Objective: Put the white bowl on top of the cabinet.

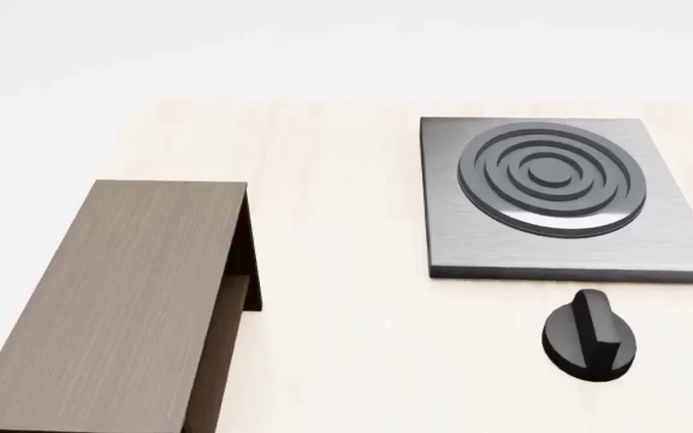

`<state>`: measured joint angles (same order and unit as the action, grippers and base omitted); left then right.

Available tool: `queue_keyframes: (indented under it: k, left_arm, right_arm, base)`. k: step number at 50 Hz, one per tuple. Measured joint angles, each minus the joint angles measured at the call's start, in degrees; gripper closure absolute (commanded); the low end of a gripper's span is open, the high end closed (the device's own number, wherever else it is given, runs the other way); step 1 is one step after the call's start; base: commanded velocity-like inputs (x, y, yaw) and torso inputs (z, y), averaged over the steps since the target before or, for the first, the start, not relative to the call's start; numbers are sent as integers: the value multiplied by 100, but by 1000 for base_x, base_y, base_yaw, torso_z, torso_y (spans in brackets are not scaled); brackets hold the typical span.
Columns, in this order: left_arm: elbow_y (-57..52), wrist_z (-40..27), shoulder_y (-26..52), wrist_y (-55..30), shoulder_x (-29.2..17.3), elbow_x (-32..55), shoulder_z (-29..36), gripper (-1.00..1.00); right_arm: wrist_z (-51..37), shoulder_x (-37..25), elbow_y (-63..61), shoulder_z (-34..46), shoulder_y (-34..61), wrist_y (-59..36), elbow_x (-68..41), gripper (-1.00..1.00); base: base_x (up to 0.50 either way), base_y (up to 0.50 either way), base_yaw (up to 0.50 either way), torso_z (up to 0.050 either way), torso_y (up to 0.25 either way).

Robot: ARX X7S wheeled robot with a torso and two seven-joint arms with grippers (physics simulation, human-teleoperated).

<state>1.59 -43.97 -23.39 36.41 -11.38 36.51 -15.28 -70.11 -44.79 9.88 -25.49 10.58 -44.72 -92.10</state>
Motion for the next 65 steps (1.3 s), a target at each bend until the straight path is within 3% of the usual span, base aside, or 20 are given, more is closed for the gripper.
queue_keyframes:
  k: [34,65]
  left_arm:
    - [42,45,4,61,-6,64,12,-100]
    - [43,63,-4,91,-10,122,24,-100]
  right_arm:
    - [-492,33,-1149,-67,-9,-28,-450,100]
    - [-1432,-376,-2405,-564,277,46,-1272,100]
  base:
    - [0,0,0,0,0]
    - [0,0,0,0,0]
